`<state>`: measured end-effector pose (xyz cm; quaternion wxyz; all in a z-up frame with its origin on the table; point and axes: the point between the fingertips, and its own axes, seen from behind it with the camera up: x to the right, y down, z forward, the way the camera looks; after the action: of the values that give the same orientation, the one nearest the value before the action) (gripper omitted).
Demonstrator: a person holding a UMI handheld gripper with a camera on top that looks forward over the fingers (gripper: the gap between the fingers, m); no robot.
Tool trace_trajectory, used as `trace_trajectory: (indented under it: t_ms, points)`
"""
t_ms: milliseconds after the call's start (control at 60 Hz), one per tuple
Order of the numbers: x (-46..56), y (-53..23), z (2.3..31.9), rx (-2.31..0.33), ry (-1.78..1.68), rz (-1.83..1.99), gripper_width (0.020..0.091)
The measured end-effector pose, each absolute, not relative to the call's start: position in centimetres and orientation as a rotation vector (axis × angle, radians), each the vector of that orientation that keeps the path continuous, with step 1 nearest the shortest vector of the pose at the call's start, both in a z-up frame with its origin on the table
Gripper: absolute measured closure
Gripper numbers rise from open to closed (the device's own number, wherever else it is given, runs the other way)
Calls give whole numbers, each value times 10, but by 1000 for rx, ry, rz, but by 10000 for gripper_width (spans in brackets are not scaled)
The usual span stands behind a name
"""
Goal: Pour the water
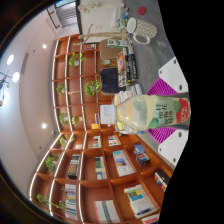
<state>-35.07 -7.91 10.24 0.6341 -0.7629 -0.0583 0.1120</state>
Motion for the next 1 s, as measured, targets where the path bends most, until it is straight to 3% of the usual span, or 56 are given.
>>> trace_trajectory:
  t_ms: [250,467,750,1000]
  points:
    - [-330,-76,106,-1753,-77,312,744]
    - [-274,-56,130,-1728,304,670,744]
    - [-188,-38,180,-1387,949,1253,745]
    - [-151,-15,191,-1103,1268,1573,729]
